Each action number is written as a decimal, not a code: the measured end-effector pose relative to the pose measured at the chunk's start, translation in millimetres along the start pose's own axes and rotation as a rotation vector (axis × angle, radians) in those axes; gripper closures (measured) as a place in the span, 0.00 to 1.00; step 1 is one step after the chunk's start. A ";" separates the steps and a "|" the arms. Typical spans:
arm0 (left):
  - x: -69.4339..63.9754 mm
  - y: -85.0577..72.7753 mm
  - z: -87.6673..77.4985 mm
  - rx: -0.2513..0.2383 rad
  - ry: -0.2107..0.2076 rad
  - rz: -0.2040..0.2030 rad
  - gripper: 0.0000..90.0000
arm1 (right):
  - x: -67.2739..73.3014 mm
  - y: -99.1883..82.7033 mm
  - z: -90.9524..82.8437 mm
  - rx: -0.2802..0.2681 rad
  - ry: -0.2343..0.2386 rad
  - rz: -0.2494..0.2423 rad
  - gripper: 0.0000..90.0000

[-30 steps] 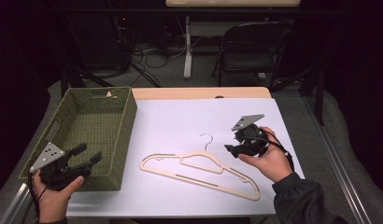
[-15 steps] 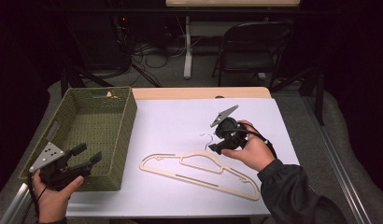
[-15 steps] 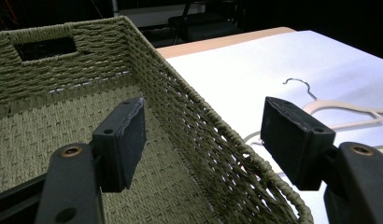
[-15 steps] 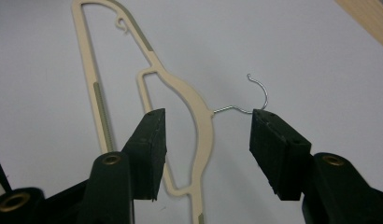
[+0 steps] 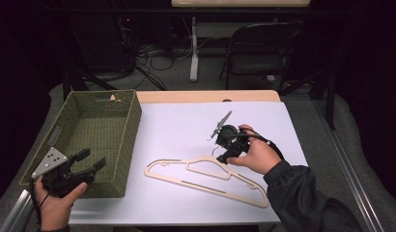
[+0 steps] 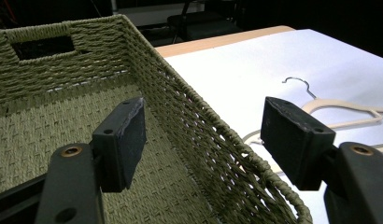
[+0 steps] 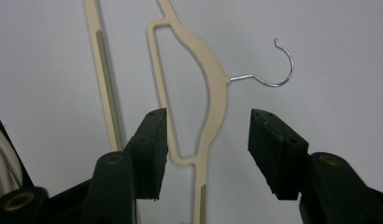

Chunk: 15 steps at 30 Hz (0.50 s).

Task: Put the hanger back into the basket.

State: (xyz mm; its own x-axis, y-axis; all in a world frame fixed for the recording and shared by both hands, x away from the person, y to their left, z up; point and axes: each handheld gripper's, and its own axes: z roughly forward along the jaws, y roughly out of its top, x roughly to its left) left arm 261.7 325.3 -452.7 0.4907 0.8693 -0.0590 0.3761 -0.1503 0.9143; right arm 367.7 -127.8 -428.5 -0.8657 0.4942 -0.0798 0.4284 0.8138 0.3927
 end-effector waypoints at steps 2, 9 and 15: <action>-0.2 -0.1 0.2 0.001 -0.001 0.000 0.35 | 0.5 0.8 5.3 0.035 -0.004 -0.020 0.52; -0.9 -0.9 2.0 0.006 -0.005 0.001 0.35 | 1.9 3.1 24.3 0.125 0.013 -0.047 0.52; -0.8 -0.9 1.7 0.004 -0.005 0.001 0.35 | 3.6 4.4 35.4 0.145 0.023 -0.068 0.52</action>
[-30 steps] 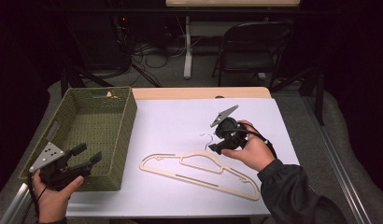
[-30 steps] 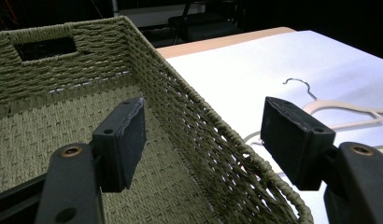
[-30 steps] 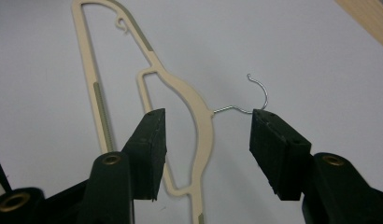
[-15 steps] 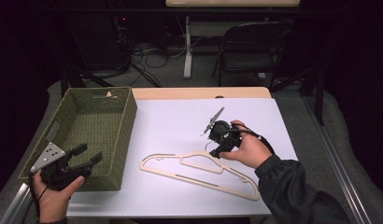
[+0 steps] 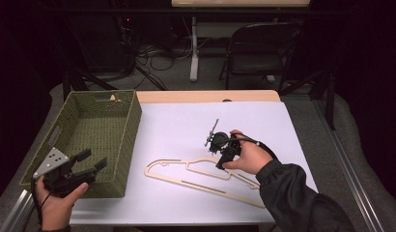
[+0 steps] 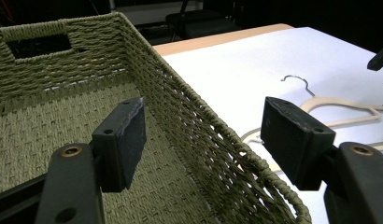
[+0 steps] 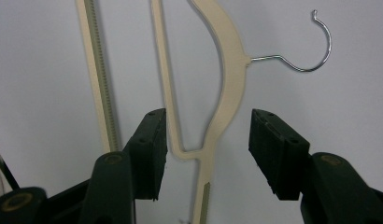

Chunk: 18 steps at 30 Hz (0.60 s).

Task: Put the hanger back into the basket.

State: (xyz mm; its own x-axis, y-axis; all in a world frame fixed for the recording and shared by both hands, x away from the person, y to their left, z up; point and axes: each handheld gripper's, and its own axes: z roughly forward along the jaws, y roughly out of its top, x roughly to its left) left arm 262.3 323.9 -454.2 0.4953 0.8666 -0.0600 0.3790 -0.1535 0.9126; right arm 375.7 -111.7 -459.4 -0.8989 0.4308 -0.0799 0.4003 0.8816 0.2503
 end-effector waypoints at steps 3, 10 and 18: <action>0.1 0.0 -0.1 0.000 0.000 -0.001 0.35 | 0.4 1.0 2.2 0.015 -0.010 -0.010 0.52; -0.8 -0.2 1.2 0.003 -0.002 0.000 0.35 | 4.5 5.2 12.3 0.020 0.015 -0.027 0.54; -0.4 -0.5 1.0 0.003 -0.002 -0.001 0.35 | 10.5 10.7 34.8 0.045 0.053 -0.051 0.54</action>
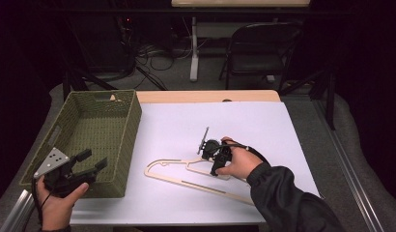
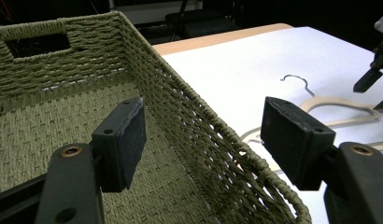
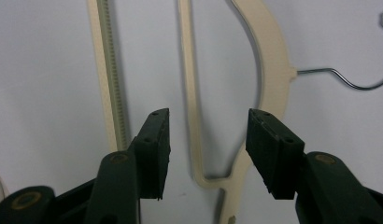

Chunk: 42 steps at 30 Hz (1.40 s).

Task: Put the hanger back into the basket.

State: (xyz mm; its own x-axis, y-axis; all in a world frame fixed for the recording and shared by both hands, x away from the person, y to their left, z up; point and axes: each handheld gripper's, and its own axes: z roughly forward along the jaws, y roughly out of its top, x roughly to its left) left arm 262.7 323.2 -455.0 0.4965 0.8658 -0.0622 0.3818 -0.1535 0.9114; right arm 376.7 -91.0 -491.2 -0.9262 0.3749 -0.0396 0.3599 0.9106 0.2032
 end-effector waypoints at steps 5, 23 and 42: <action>-0.1 -0.1 0.6 0.000 -0.002 0.000 0.35 | 2.1 3.1 8.3 0.005 -0.001 0.008 0.52; 0.1 -0.6 1.3 0.002 -0.002 0.001 0.35 | 2.3 12.3 27.0 0.052 0.024 -0.030 0.63; -0.2 -1.6 2.7 0.004 -0.001 0.000 0.35 | -3.0 11.1 36.6 0.102 0.074 -0.044 0.87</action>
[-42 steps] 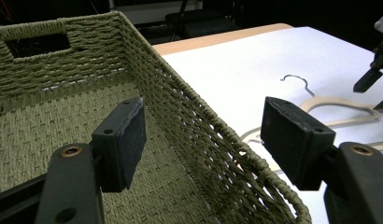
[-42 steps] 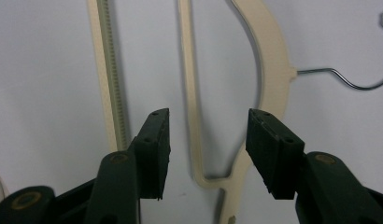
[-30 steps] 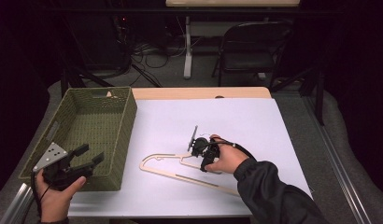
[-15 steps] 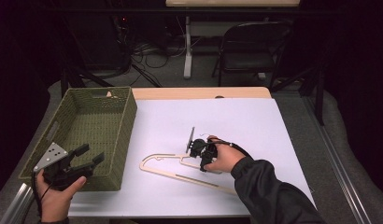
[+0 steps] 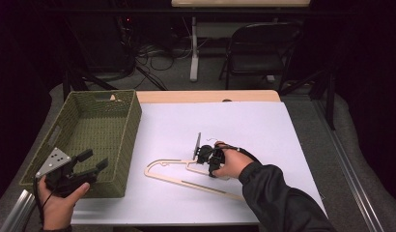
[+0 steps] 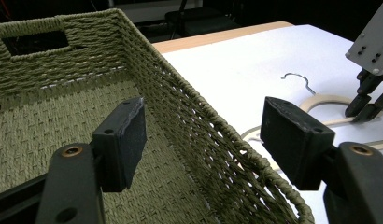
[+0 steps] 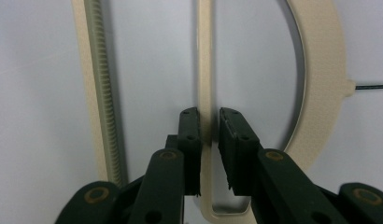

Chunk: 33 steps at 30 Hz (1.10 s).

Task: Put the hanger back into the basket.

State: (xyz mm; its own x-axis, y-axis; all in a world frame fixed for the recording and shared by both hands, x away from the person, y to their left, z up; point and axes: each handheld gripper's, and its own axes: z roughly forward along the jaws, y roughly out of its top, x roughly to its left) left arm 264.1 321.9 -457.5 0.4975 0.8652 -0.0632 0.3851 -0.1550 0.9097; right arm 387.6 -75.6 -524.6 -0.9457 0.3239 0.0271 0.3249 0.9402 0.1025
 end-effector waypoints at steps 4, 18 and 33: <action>0.1 -0.2 0.3 0.000 -0.001 0.000 0.35 | -0.6 -0.4 0.9 0.005 0.004 0.001 0.88; -0.6 -0.4 0.9 0.003 -0.001 -0.001 0.35 | -2.8 -0.2 2.9 0.007 0.019 -0.003 0.86; -0.4 -0.3 0.6 0.001 0.001 0.001 0.35 | 0.3 0.9 2.2 0.021 0.004 -0.013 0.94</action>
State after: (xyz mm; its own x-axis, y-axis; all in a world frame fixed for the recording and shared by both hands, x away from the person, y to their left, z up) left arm 264.2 321.3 -458.0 0.4971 0.8655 -0.0618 0.3852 -0.1563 0.9095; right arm 387.6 -74.5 -526.7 -0.9500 0.3109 0.0298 0.3123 0.9464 0.0819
